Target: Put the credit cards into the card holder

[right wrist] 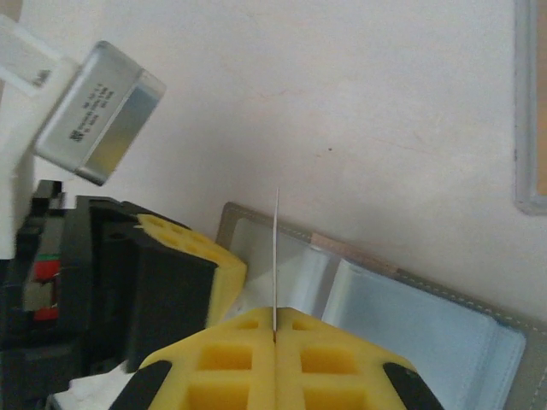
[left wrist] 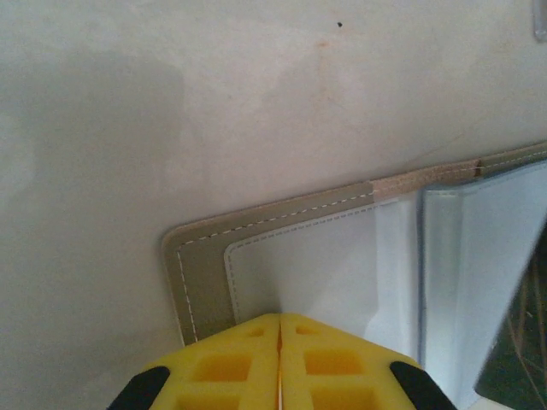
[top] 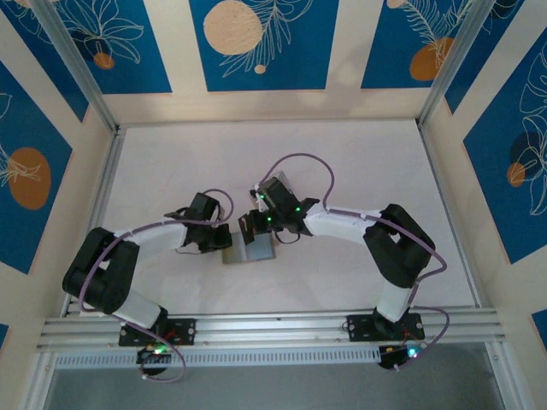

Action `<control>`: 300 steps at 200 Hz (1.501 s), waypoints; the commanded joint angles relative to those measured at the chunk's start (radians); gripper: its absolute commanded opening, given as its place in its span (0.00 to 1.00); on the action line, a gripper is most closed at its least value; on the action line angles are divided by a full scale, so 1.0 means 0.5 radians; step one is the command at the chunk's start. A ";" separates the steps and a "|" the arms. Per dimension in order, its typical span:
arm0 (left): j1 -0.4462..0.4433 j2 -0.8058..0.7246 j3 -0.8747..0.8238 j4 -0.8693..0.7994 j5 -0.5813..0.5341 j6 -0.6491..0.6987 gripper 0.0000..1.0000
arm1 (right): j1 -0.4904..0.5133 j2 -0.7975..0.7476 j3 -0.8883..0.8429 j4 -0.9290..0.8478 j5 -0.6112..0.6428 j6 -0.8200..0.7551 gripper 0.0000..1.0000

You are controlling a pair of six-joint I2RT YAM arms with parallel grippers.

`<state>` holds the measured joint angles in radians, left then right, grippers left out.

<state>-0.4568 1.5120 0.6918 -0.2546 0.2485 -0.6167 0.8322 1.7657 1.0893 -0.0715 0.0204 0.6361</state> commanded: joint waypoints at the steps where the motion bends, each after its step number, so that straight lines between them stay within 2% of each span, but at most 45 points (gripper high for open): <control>1: -0.028 0.016 -0.067 -0.147 -0.192 0.070 0.07 | 0.035 0.050 -0.049 0.188 0.085 0.057 0.00; 68: -0.037 0.020 -0.086 -0.178 -0.244 0.060 0.07 | 0.043 0.074 -0.254 0.407 0.257 0.267 0.00; 136: -0.041 0.013 -0.094 -0.191 -0.259 0.058 0.07 | 0.046 0.106 -0.456 0.579 0.275 0.536 0.00; 219: -0.044 0.027 -0.102 -0.167 -0.276 0.040 0.07 | -0.005 0.214 -0.624 0.880 -0.049 0.807 0.00; 300: -0.043 0.032 -0.102 -0.154 -0.285 0.029 0.07 | 0.003 0.232 -0.663 0.834 -0.170 0.885 0.00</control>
<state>-0.4763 1.5013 0.6849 -0.2508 0.1997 -0.6025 0.8093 1.8488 0.7967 0.4412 -0.0010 1.0599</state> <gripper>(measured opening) 0.068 0.066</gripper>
